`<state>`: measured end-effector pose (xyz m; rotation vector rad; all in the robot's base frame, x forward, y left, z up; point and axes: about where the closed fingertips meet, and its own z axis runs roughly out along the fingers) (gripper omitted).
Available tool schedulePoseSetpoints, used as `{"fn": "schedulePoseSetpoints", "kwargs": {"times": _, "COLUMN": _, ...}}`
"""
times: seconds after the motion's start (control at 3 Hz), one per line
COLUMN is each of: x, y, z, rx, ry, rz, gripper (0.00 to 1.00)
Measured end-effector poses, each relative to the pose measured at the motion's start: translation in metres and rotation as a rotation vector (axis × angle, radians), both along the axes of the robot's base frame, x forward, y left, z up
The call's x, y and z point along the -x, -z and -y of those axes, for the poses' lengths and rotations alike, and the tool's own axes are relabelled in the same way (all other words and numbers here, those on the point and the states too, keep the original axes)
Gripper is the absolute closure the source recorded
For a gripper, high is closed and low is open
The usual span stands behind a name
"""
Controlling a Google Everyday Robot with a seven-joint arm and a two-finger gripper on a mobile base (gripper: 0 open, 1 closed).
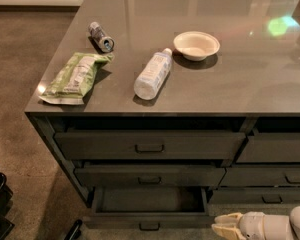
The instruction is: Close bottom drawer
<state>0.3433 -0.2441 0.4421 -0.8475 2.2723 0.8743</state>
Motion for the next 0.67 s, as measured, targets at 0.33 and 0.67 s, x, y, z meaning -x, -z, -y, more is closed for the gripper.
{"fn": "schedulePoseSetpoints", "kwargs": {"times": 0.33, "x": -0.003, "y": 0.027, "z": 0.006, "rx": -0.034, "ry": 0.043, "rz": -0.032, "gripper": 0.86}}
{"fn": "schedulePoseSetpoints", "kwargs": {"times": 0.67, "x": -0.021, "y": 0.090, "z": 0.022, "rx": -0.108, "ry": 0.108, "rz": -0.114, "gripper": 1.00}}
